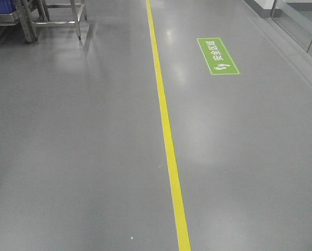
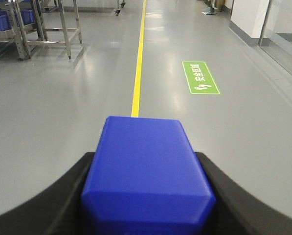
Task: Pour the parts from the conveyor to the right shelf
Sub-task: 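Drive along the yellow floor line toward the bin shelves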
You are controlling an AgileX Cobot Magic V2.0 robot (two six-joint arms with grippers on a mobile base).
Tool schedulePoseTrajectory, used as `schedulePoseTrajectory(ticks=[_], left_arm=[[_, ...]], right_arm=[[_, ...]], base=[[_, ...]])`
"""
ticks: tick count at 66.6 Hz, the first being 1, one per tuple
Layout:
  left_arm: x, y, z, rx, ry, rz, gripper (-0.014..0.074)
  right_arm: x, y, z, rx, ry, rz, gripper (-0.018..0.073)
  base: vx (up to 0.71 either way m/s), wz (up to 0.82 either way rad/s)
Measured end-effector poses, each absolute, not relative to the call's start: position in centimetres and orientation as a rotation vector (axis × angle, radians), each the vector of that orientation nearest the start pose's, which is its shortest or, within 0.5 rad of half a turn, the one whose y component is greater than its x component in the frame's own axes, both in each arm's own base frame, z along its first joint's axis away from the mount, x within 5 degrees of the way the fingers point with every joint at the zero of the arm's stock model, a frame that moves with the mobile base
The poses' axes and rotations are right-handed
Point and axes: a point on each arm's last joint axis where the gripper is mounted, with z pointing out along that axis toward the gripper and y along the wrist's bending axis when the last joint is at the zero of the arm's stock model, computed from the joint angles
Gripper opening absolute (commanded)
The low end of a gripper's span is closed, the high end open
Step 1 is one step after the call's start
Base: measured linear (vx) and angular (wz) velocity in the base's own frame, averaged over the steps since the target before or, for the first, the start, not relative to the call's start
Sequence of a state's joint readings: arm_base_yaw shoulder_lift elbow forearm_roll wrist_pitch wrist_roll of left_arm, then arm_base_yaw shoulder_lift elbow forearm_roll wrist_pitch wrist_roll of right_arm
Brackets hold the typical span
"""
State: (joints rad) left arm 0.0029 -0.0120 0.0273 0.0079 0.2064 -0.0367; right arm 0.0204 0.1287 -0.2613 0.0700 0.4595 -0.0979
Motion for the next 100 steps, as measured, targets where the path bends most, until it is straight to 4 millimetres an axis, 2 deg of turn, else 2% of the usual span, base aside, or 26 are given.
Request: schedulePoseTrajectory(ticks=[64,100], left_arm=[[5.58,0.03,18.59,-0.028,1.705,-0.018,-0.0006],[5.58,0.03,18.59,-0.028,1.705,-0.018,-0.0006]], right_arm=[[5.31,0.39,25.21,-0.072,1.808,0.018,-0.0005],[5.31,0.39,25.21,-0.072,1.808,0.018,-0.0005]], base=[[0.48,0.09],[0.60,-0.09]])
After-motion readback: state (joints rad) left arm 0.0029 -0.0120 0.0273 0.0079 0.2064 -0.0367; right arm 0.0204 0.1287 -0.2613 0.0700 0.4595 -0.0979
